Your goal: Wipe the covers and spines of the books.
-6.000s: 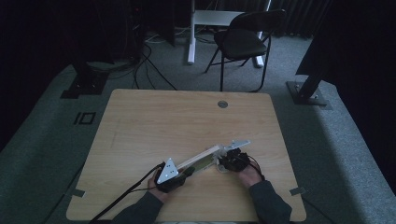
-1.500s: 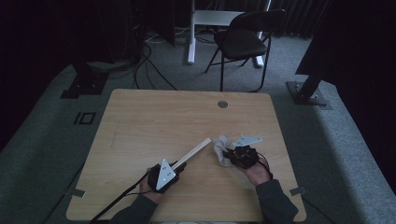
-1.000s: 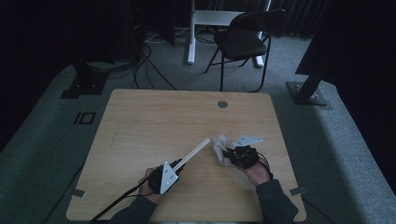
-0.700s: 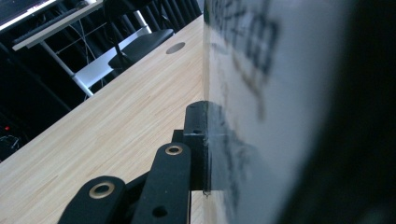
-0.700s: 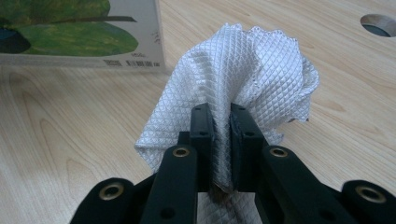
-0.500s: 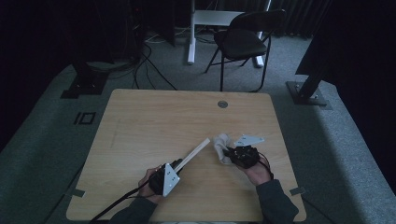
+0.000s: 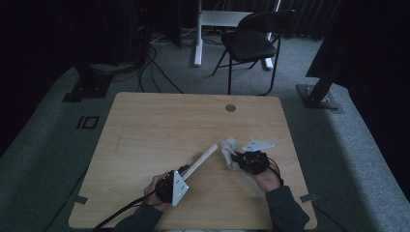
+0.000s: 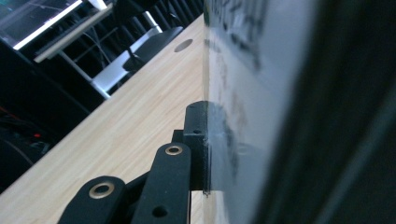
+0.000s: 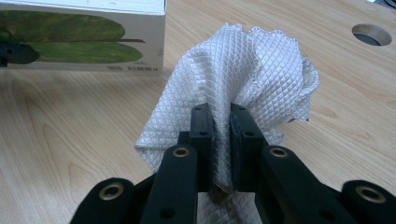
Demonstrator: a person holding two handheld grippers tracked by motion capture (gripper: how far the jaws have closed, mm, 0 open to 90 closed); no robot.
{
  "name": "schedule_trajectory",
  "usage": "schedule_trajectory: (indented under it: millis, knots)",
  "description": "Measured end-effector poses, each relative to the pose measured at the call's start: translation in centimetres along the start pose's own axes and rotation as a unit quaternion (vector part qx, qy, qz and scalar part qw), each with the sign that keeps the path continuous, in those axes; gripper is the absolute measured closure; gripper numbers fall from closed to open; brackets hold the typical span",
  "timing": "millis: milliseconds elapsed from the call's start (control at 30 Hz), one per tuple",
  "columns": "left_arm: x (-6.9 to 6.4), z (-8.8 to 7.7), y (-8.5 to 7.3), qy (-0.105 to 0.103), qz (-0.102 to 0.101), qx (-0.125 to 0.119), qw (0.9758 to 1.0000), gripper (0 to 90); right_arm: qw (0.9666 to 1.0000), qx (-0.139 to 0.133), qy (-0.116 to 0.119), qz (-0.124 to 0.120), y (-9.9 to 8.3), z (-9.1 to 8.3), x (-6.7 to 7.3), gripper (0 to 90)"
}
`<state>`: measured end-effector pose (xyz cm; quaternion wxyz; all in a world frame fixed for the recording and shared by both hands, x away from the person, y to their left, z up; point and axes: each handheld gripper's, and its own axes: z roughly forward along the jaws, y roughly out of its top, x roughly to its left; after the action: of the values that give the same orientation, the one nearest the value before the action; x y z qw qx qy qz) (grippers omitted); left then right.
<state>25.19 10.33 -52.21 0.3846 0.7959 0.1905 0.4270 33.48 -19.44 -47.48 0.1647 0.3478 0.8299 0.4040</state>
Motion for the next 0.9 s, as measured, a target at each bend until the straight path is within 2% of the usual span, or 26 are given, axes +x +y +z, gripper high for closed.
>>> schedule_trajectory:
  millis: [133, 400, 600, 767, 900]
  knots:
    - [-0.2, 0.0, 0.0, 0.012, 0.013, 0.003, 0.9998, 78.8, 1.0000, -0.002, 0.000, -0.001, 0.1, -0.1, 0.1, 82.2]
    - [-0.4, 0.0, 0.0, 0.021, 0.027, 0.005, 0.9994, 78.7, 1.0000, -0.003, 0.002, -0.003, 0.2, -0.2, 0.2, 82.1]
    - [-0.6, 0.0, 0.0, 0.035, 0.048, 0.011, 0.9981, 78.7, 1.0000, -0.004, 0.002, -0.006, 0.3, -0.4, 0.4, 82.2]
    - [-0.8, 0.1, 0.0, 0.039, 0.062, 0.013, 0.9972, 78.7, 0.9999, -0.006, 0.002, -0.009, 0.4, -0.4, 0.5, 82.1]
    - [-1.1, 0.1, 0.0, 0.050, 0.076, 0.013, 0.9957, 78.7, 0.9999, -0.008, 0.002, -0.009, 0.5, -0.5, 0.6, 82.2]
